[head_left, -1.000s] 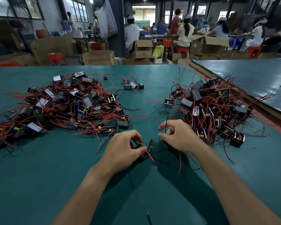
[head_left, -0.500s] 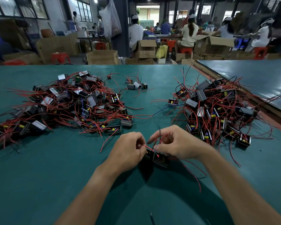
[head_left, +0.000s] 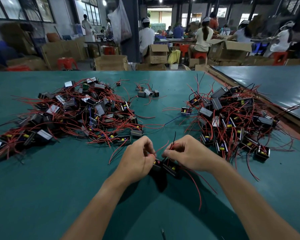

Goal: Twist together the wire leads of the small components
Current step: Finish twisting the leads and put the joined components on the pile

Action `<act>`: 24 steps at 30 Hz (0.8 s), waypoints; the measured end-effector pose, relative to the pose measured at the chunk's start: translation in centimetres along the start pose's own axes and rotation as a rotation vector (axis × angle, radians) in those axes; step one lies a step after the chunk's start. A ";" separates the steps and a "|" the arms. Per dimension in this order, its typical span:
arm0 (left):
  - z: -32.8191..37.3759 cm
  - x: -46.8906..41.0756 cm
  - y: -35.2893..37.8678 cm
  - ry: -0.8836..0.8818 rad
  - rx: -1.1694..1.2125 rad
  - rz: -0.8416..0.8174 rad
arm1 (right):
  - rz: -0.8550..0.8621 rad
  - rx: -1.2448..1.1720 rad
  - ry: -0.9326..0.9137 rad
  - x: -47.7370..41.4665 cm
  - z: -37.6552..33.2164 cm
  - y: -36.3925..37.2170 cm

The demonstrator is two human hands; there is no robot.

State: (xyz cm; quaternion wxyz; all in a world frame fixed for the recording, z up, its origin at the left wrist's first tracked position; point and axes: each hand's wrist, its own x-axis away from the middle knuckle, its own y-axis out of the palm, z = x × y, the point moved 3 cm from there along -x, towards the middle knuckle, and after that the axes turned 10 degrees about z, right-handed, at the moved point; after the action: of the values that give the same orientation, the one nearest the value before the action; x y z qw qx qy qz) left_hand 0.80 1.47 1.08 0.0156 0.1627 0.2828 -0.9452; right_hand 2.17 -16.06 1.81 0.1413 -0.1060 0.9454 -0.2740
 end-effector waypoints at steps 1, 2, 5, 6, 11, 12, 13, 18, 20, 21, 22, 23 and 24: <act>0.0 0.0 0.0 -0.036 0.045 -0.016 | -0.004 0.003 0.004 0.0 0.0 0.0; -0.1 -0.1 0.0 -0.063 0.088 -0.042 | -0.010 0.007 0.011 0.0 -0.1 0.1; 0.3 -0.1 -0.1 -0.145 0.204 -0.057 | 0.010 0.049 0.059 0.0 0.0 0.0; 0.3 -0.2 -0.2 -0.193 0.257 -0.036 | 0.020 0.060 0.082 -0.1 0.1 -0.2; 0.5 -0.3 -0.3 -0.291 0.328 -0.006 | 0.032 0.077 0.152 -0.1 0.5 -0.8; 0.7 -0.3 -0.4 -0.278 0.317 -0.003 | 0.032 0.081 0.158 -0.2 0.4 -0.9; 0.7 -0.3 -0.4 -0.269 0.312 0.006 | 0.029 0.088 0.165 -0.1 0.4 -1.0; -0.7 -0.9 -0.9 -0.454 0.392 0.080 | 0.069 0.143 0.163 -0.3 0.5 -1.8; -1.6 -1.2 -1.3 -0.518 0.375 0.140 | 0.065 0.160 0.157 -0.3 0.5 -1.8; -2.0 -1.3 -1.4 -0.546 0.351 0.173 | 0.062 0.166 0.155 -0.3 0.5 -1.7; -2.4 -1.3 -1.6 -0.568 0.315 0.213 | 0.061 0.173 0.151 -0.2 0.5 -1.6; -2.7 -1.4 -2.0 -0.560 0.219 0.265 | 0.058 0.184 0.146 -0.2 0.5 -1.6; -2.8 -1.4 -2.4 -0.517 0.062 0.313 | 0.055 0.196 0.139 -0.1 0.4 -1.6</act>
State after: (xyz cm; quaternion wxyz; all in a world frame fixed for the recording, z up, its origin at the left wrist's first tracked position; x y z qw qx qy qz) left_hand 2.69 4.91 0.62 0.2277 -0.0412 0.2121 -0.9494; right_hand 2.61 -17.53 2.39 0.0927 -0.0463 0.9241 -0.3678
